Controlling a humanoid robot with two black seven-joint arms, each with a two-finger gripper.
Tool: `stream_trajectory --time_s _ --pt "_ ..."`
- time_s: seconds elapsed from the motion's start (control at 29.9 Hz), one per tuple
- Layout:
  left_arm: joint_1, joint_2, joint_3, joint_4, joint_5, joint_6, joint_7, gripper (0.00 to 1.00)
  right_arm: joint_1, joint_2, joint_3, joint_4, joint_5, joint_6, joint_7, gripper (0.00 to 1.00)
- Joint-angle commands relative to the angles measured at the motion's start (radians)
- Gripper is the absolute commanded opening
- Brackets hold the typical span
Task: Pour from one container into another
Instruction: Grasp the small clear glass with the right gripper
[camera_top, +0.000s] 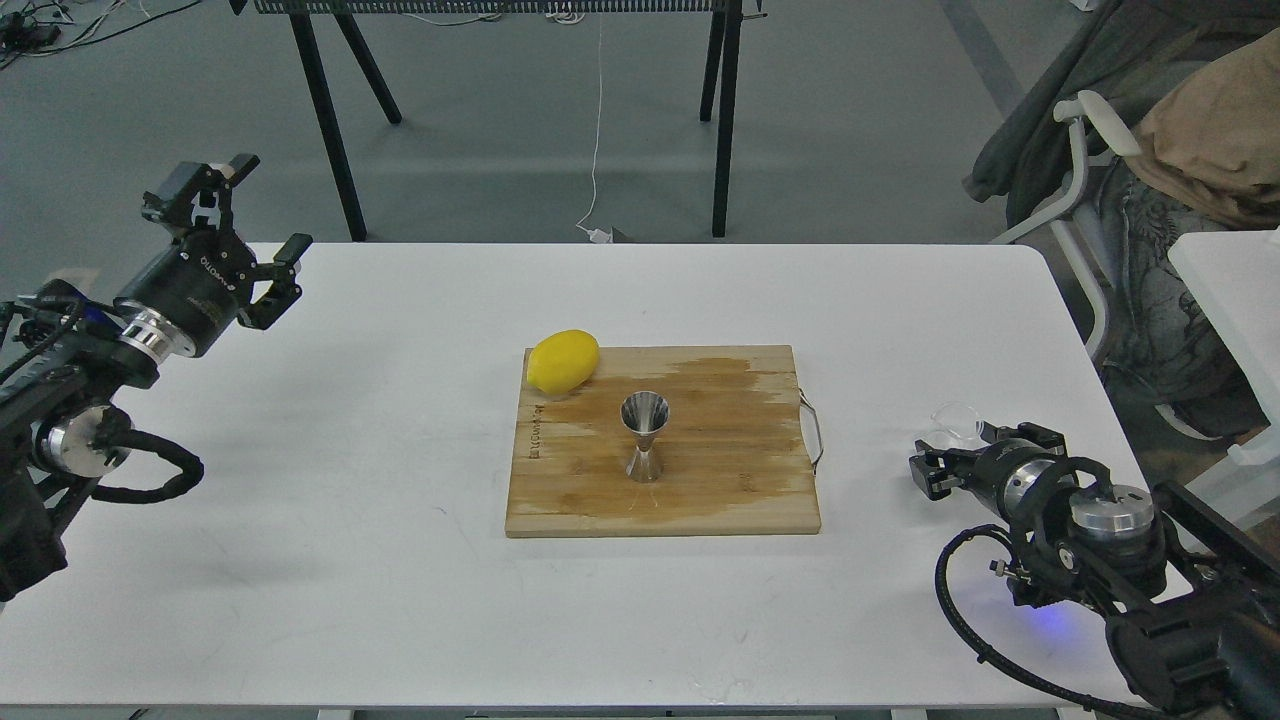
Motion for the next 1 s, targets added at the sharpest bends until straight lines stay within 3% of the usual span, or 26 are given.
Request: stream_trajectory --time_s 0.0,0.23,0.37,0.5,0.97 --pt "0.0 0.001 0.0 0.0 0.001 0.0 0.0 0.99 0.001 0.001 0.006 0.0 0.0 0.001 0.0 0.75" --pt "0.003 0.0 0.0 0.005 0.001 0.0 0.0 0.99 0.008 0.008 0.006 0.0 0.0 0.019 0.001 0.75" --pt "0.006 0.001 0.0 0.006 0.001 0.0 0.0 0.99 0.015 0.008 -0.002 -0.002 0.0 0.019 0.001 0.62" --pt "0.006 0.001 0.0 0.006 0.001 0.0 0.0 0.99 0.015 0.008 -0.006 0.0 0.0 0.021 0.001 0.57" --pt "0.006 0.001 0.0 0.006 0.001 0.0 0.0 0.99 0.014 0.008 -0.008 0.0 -0.026 0.042 0.0 0.52"
